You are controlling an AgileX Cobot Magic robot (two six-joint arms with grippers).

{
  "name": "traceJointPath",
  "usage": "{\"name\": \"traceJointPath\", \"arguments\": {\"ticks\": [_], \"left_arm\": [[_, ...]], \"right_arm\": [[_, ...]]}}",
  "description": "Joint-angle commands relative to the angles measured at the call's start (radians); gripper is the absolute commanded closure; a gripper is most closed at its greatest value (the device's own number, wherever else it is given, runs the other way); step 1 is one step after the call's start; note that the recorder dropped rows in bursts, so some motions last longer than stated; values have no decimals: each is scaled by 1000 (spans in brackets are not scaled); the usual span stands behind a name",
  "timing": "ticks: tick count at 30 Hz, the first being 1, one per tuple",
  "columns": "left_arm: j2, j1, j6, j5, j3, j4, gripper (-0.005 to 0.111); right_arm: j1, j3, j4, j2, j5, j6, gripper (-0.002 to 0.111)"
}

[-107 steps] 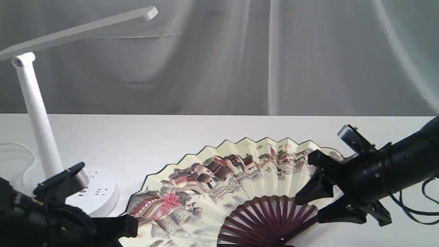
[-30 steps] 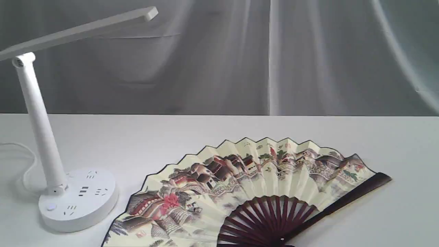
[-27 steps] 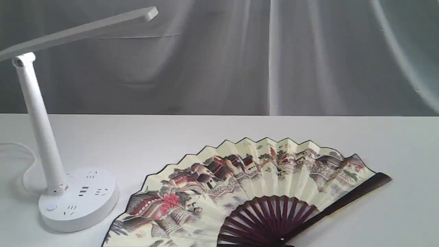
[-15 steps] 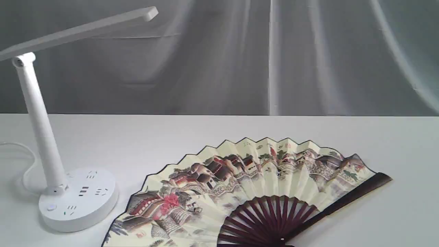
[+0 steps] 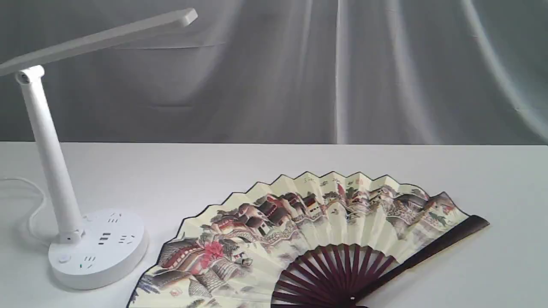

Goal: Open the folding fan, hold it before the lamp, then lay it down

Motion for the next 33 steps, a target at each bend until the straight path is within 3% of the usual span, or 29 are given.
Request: {"name": "traceJointPath", "arguments": {"ticks": [1,6,12,23,33], "left_arm": [[-49,-4,-3,43,-3,33,107],[-49,-4,-14,162,-8,75,107],[-49,-4,-10,147,-2,75,107],[-49,-4,-13,-277,245,67,107],[-49,-4,-10,-654,513,72,107]], "right_arm": [[1,6,-9,-34,14,-14,108],[1,-22,7,-34,93,-51,108],[1,-22,7,-34,93,-62,108],[1,-2,7,-34,83,-62,108],[1,218,7,-34,-13,-62,108]]}}
